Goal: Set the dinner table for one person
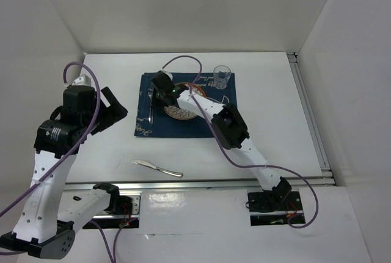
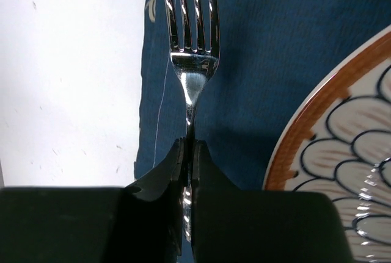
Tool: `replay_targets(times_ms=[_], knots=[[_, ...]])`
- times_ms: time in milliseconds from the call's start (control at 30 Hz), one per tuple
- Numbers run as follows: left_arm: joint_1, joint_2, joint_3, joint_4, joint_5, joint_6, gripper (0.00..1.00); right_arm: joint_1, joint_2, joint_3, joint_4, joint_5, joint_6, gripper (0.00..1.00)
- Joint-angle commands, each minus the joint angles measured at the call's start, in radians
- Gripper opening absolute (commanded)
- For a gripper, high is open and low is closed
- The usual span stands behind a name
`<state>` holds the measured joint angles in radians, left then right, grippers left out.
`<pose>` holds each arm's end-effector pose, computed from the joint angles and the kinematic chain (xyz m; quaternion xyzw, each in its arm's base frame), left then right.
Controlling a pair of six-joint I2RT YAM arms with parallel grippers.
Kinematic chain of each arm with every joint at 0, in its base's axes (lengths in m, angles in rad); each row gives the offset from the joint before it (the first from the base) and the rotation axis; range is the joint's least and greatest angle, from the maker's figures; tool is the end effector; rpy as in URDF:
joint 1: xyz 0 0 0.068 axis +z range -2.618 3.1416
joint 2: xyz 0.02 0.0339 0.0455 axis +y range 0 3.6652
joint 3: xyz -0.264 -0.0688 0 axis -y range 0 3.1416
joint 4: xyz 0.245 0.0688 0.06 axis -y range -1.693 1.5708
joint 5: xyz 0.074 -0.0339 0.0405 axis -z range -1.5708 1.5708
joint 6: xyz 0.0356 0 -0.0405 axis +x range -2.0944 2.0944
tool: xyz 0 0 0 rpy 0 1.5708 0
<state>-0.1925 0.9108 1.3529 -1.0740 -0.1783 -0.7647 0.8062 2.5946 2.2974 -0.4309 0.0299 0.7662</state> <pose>0.1405 -0.0209 0.4167 -0.2893 0.8408 -0.1370 0.4365 0.4017 0.4172 0.1635 -0.0121 0.9124 0.2798 0.2986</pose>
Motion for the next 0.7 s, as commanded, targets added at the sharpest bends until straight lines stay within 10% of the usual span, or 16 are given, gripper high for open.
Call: replay_targets(times_ms=[0,133,333,667], knots=[[0.005,-0.006,-0.006,0.014,-0.006,0.004,0.90,-0.013,-0.002,0.022,0.077,0.001,0.024,0.00],[0.005,-0.006,-0.015,0.014,-0.006,0.004,0.90,-0.013,0.009,0.022,0.096,-0.008,0.024,0.06],[0.005,-0.015,-0.015,0.014,-0.035,0.013,0.92,-0.013,0.009,0.022,0.130,-0.031,0.024,0.47],[0.005,-0.015,-0.015,0.005,-0.035,0.013,0.92,-0.013,-0.085,-0.021,0.170,-0.019,-0.008,0.48]])
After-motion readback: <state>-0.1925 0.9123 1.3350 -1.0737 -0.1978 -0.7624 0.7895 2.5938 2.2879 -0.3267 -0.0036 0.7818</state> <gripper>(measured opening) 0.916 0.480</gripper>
